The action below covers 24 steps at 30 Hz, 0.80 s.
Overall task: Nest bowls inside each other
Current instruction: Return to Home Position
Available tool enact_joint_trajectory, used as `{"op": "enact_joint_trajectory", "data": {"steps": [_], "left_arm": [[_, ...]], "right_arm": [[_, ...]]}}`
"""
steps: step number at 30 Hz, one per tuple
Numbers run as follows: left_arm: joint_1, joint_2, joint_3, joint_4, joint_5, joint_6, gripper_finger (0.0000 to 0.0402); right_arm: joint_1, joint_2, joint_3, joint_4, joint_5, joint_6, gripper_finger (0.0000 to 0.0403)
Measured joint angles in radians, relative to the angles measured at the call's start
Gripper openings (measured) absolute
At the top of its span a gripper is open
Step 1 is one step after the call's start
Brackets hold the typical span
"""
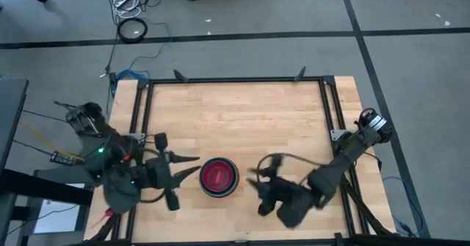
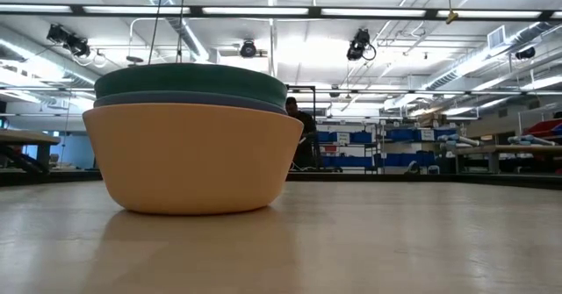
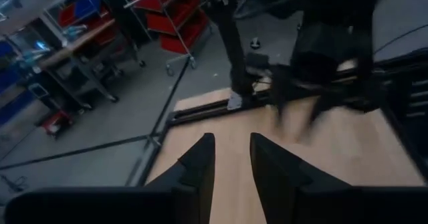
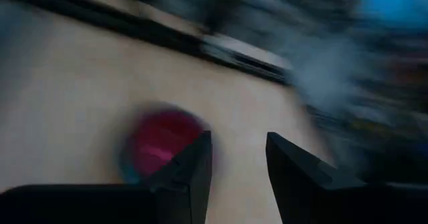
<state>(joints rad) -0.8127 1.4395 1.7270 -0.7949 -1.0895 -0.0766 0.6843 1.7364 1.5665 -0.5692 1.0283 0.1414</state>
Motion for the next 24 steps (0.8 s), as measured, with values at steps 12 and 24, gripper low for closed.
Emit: {"op": "enact_joint_trajectory", "data": {"steps": [12,24], "left_arm": [[0.605,-0.105,-0.161,0.564,0.561,0.425,0.0104],[0.831,-0.515,-0.159,0.311,0.652,0.329,0.0103]], "right_arm": [[-0.593,-0.292,0.002,0.496,-1.196,-0.313,0.0129],[-0.846,-0.758,-0.013,0.176,-1.474,-0.221,0.0129]]}}
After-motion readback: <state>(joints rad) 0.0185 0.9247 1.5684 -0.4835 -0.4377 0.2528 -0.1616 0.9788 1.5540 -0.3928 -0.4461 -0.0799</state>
